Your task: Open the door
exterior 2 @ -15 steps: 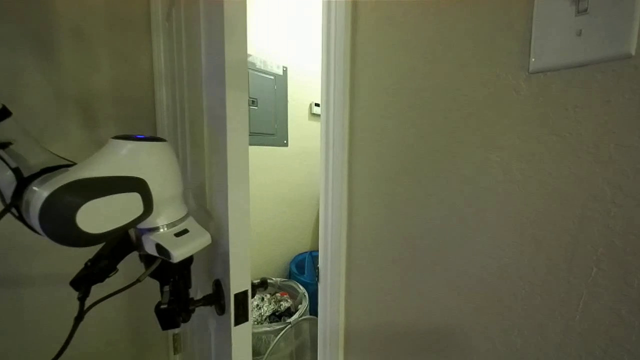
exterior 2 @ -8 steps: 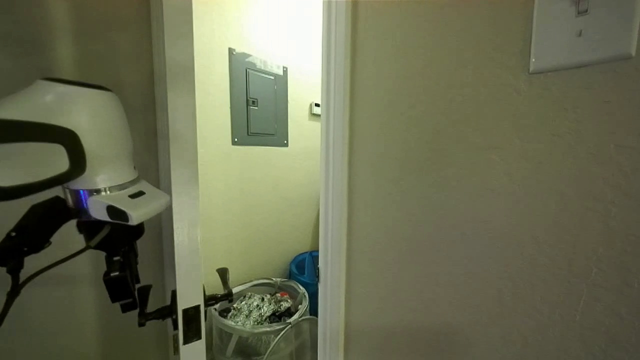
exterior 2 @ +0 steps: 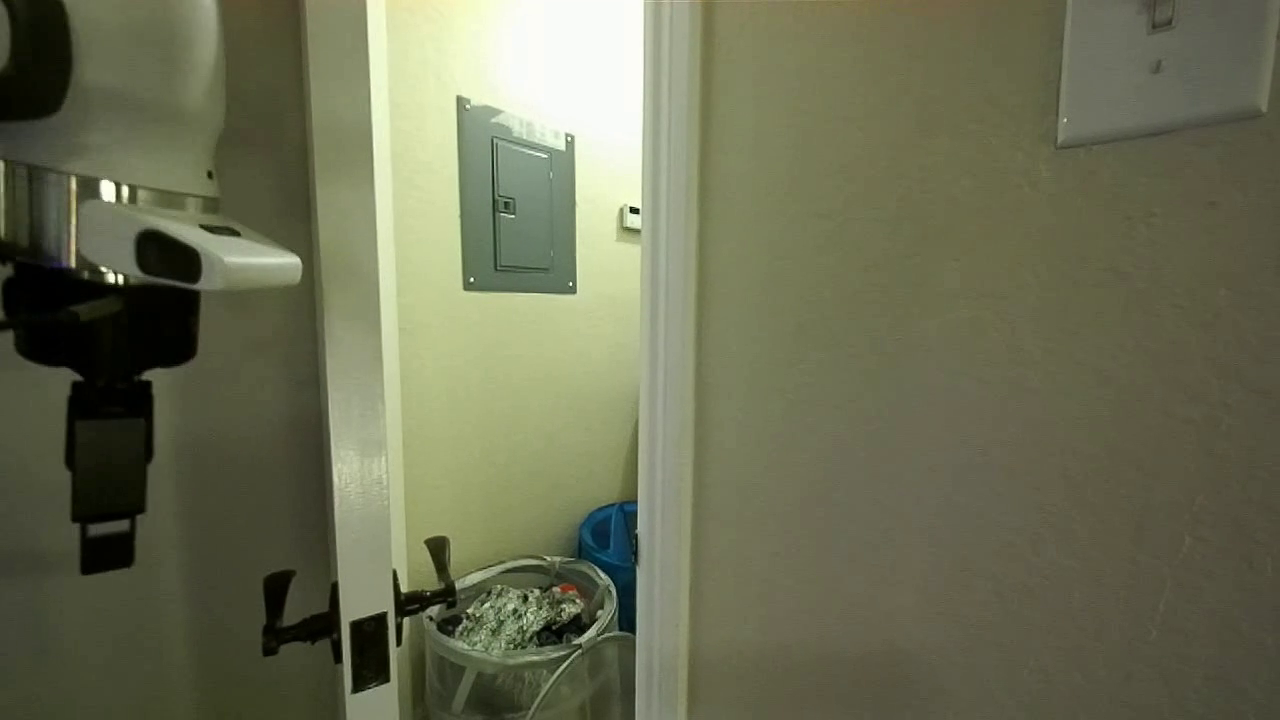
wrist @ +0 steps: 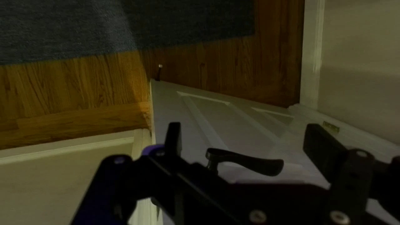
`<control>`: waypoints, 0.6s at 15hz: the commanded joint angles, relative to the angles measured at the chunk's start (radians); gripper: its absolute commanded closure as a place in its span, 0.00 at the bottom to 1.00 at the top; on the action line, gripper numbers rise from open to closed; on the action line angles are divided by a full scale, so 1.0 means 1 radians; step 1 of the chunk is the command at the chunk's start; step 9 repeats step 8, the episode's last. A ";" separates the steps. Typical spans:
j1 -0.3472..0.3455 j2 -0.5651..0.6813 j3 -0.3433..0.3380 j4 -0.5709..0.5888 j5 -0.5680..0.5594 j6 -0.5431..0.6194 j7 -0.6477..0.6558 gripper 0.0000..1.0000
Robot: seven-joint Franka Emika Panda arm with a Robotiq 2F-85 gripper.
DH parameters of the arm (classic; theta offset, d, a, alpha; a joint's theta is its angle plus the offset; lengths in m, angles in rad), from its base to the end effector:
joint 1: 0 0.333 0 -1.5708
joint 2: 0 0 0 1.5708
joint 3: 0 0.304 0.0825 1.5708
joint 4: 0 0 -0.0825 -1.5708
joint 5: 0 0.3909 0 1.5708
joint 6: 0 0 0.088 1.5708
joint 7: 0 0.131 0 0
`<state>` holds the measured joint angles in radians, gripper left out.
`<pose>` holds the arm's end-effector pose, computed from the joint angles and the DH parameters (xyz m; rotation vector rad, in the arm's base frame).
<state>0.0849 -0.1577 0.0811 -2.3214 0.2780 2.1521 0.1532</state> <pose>0.4823 0.0978 0.3656 -2.9194 0.2090 0.0669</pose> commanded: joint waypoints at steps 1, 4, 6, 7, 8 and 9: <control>-0.030 -0.115 -0.041 -0.021 -0.043 -0.180 -0.074 0.00; -0.051 -0.156 -0.070 -0.014 -0.059 -0.252 -0.116 0.00; -0.048 -0.122 -0.062 0.002 -0.046 -0.224 -0.098 0.00; -0.051 -0.127 -0.065 0.003 -0.046 -0.225 -0.101 0.00; -0.051 -0.125 -0.065 0.003 -0.046 -0.225 -0.101 0.00; -0.051 -0.125 -0.065 0.003 -0.046 -0.225 -0.101 0.00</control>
